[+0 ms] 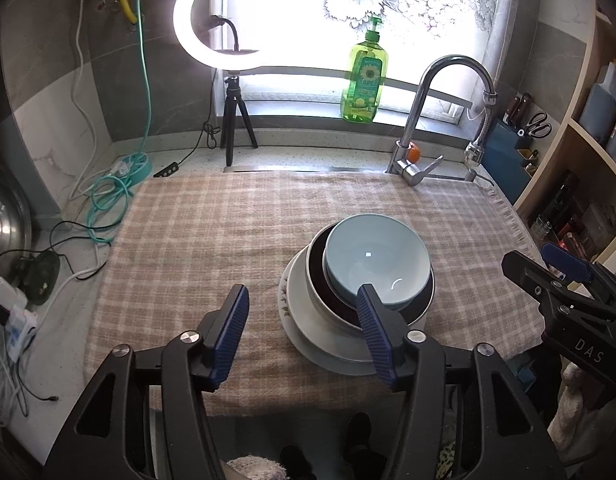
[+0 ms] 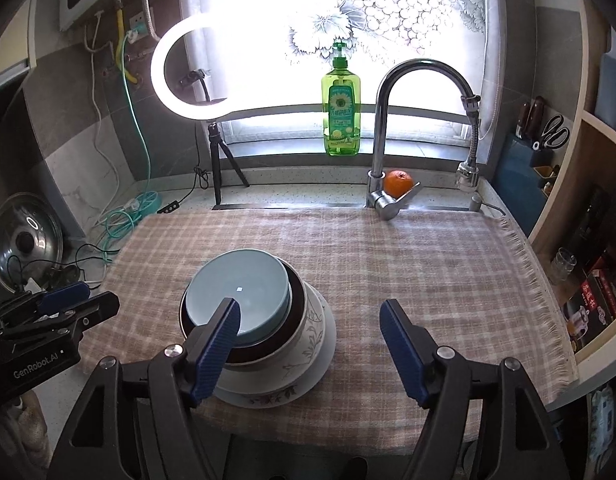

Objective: Organize plates and bowls

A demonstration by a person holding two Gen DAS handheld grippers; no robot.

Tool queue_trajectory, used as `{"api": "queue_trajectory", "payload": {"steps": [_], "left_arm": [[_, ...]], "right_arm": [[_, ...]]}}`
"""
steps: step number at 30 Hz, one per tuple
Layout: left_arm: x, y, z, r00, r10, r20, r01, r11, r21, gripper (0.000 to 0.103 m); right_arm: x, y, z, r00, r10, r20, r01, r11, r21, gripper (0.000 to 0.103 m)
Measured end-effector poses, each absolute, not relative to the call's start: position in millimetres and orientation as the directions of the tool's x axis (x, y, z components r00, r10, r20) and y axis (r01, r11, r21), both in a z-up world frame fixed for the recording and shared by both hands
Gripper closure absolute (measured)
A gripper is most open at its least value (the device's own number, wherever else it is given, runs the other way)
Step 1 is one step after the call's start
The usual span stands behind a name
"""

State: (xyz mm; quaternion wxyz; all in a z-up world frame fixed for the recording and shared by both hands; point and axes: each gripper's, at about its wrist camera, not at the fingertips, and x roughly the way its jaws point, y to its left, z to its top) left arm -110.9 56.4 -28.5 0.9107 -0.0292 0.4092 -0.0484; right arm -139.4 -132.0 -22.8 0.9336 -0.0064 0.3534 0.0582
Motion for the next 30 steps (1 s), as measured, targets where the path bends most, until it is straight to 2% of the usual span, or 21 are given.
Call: {"api": "queue_trajectory", "payload": {"steps": [6, 14, 16, 30], "left_arm": [[-113.4, 58.8, -23.3, 0.673, -0.113, -0.731, 0.066, 0.993, -0.093, 0.037], [-114.3, 60.1, -20.3, 0.681, -0.099, -0.726, 0.058, 0.995, -0.082, 0.036], [-113.9, 60.5, -19.0, 0.682, -0.101, -0.724, 0.054, 0.995, -0.087, 0.031], [-112.2, 61.5, -16.7, 0.696, -0.093, -0.712, 0.055, 0.996, -0.076, 0.03]], "right_arm": [[-142.4, -123.1, -19.2, 0.755, 0.102, -0.648, -0.133, 0.991, 0.001, 0.026], [-144.0, -116.5, -16.6, 0.765, 0.091, -0.638, -0.14, 0.99, -0.026, 0.026], [-143.9, -115.6, -17.3, 0.764, 0.089, -0.64, -0.14, 0.99, -0.031, 0.026], [-138.3, -118.5, -24.8, 0.748, 0.078, -0.659, -0.129, 0.991, -0.029, 0.026]]}}
